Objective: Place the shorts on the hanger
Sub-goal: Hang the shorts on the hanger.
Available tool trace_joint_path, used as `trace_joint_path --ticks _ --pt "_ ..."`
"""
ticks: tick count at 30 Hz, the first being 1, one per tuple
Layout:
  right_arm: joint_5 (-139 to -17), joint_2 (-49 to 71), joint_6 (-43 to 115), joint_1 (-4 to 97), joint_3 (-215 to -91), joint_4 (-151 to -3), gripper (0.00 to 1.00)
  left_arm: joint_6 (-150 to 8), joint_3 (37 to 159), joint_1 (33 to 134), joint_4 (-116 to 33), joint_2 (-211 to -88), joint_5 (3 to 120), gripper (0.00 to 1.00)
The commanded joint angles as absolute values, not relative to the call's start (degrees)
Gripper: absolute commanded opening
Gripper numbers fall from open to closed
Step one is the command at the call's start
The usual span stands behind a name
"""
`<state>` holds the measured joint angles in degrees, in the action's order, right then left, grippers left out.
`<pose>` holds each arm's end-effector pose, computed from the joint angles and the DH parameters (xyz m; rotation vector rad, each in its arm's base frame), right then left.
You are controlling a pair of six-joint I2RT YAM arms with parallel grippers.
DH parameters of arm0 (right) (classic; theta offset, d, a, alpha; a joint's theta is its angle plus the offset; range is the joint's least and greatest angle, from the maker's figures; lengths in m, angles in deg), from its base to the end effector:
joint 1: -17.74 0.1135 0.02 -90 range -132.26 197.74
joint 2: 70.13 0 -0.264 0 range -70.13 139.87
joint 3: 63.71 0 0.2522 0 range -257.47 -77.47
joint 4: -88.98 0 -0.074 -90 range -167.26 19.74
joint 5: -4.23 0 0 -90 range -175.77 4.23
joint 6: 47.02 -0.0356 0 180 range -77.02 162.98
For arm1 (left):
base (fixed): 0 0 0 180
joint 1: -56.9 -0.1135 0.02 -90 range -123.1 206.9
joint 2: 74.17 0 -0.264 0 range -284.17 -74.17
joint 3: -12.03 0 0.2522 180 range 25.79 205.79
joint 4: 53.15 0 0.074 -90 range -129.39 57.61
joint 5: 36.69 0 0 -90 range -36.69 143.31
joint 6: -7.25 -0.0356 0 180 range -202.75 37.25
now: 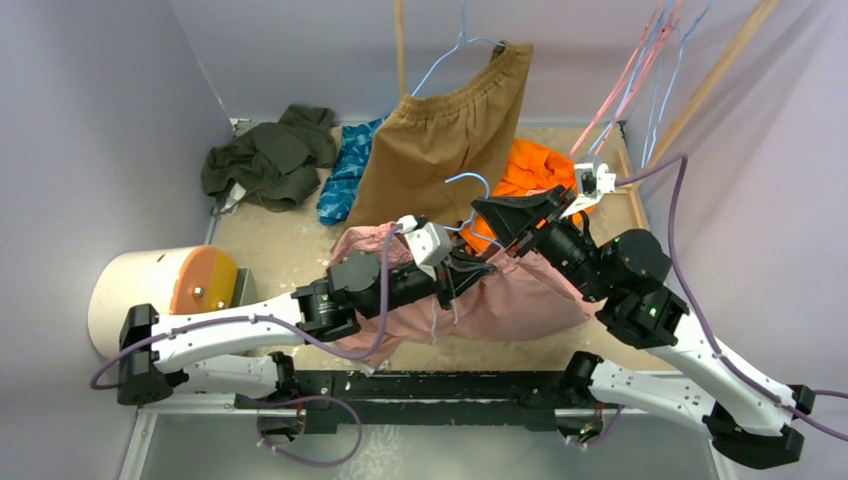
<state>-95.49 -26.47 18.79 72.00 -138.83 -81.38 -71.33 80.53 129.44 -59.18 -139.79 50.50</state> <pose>0.0898 0.1145 0.4679 -0.1739 1.2570 1.0935 0.0830 -0.2581 0.3836 0.7362 1.3327 -1.1622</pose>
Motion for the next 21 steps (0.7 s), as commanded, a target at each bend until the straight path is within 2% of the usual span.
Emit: trace_joint_path --ticks 1,4,7,9,10,17,21 --pt "-96.31 -28.2 19.26 71.78 -139.74 -85.08 0.0 -70.97 78.51 129.68 -62.01 -134.49 45.82 0.0" --pt "-96.02 -27.88 19.22 71.79 -139.71 -85.69 0.0 -70.59 78.53 129.68 -62.11 -134.47 46.02 0.01" --pt "-95.63 -27.55 19.5 71.72 -140.07 -85.97 0.0 -68.73 80.52 129.63 -60.84 -134.86 46.34 0.37" --pt "-95.54 -27.66 19.71 71.74 -140.28 -86.0 0.0 -68.12 82.18 129.67 -59.27 -133.85 46.81 0.54" --pt "-95.44 -27.68 19.8 71.71 -140.42 -86.02 0.0 -68.0 83.12 129.72 -58.02 -133.04 47.16 0.58" --pt "-94.0 -28.6 20.85 71.79 -141.41 -84.48 0.0 -67.9 88.44 129.68 -42.69 -122.42 52.94 0.67" --pt "-91.7 -30.15 22.29 71.79 -141.04 -83.33 0.0 -71.52 89.41 129.67 -33.84 -112.98 47.74 0.69"
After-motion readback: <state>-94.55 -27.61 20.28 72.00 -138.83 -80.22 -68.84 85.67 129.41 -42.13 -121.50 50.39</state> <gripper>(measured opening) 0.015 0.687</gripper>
